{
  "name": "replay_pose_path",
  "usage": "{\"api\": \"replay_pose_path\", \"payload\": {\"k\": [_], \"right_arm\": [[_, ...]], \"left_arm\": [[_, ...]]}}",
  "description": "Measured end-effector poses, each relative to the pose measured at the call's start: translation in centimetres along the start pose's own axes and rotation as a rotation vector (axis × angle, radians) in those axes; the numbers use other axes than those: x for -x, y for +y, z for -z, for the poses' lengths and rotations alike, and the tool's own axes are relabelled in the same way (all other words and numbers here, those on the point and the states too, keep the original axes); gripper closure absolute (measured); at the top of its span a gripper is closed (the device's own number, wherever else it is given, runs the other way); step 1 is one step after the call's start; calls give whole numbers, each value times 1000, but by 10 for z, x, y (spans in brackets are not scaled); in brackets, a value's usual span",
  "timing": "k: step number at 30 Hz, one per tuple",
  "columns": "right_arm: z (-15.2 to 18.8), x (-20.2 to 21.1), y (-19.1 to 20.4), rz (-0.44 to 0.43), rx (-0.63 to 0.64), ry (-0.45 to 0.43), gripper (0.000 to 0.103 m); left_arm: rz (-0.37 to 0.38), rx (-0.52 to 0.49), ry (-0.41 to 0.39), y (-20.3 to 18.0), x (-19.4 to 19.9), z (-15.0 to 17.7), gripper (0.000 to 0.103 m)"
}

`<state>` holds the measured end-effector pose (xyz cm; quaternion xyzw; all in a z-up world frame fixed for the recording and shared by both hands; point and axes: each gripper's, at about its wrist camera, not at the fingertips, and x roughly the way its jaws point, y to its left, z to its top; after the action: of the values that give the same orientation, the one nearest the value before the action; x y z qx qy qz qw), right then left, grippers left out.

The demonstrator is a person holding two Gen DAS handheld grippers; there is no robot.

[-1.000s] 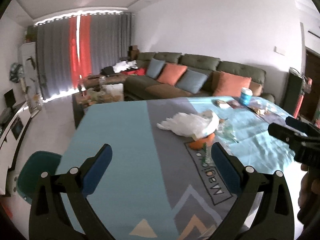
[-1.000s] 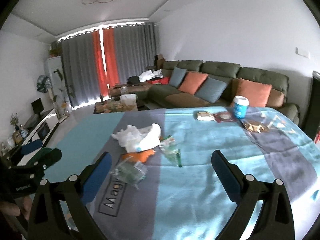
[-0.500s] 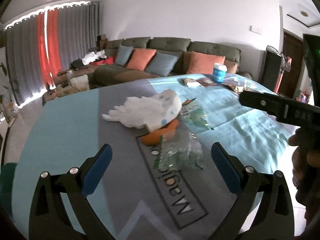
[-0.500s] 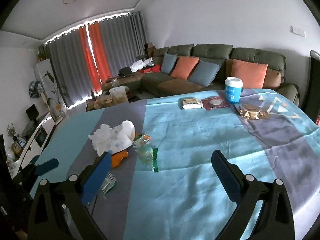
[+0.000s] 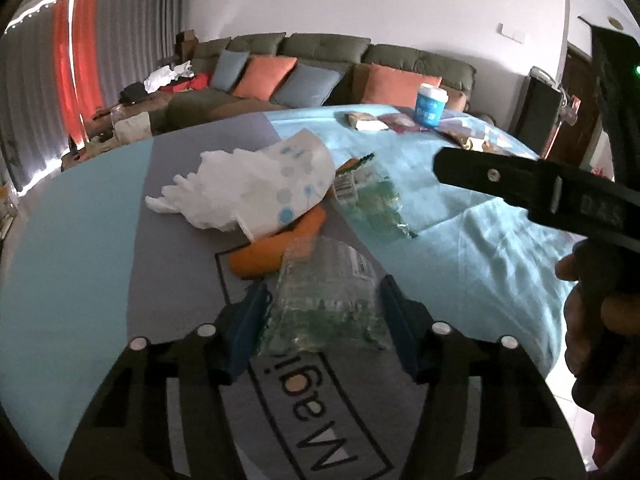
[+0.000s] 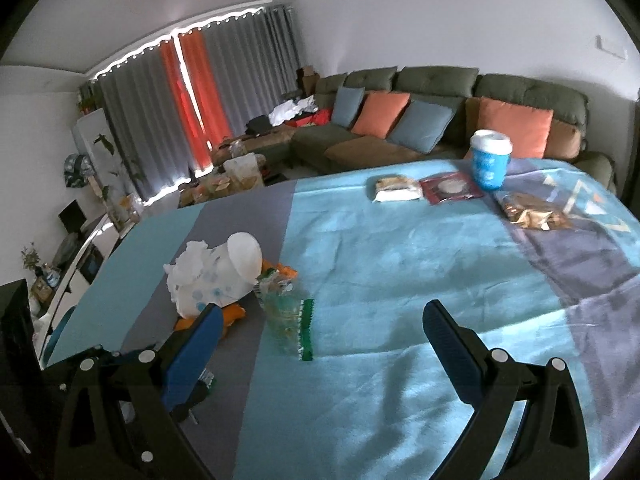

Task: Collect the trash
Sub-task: 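Grasp a clear plastic bag with the left tool while the right tool grasps another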

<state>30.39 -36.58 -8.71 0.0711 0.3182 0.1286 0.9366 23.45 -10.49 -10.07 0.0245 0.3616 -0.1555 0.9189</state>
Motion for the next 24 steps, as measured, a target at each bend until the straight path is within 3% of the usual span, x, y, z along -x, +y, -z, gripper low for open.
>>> {"api": "replay_pose_path", "payload": {"k": [5, 7, 15, 22, 24], "right_arm": [[-5, -25, 10, -32, 50, 61, 7], [-7, -36, 14, -50, 62, 93, 9], [-10, -65, 28, -69, 121, 178, 38], [-5, -72, 35, -70, 149, 227, 75], [-3, -70, 36, -69, 146, 232, 79]], "left_arm": [[19, 18, 0, 4, -5, 1, 53], [26, 25, 3, 7, -5, 2, 63], [33, 82, -25, 29, 12, 4, 65], [-9, 115, -43, 50, 30, 7, 65], [-24, 134, -48, 58, 34, 8, 65]]}}
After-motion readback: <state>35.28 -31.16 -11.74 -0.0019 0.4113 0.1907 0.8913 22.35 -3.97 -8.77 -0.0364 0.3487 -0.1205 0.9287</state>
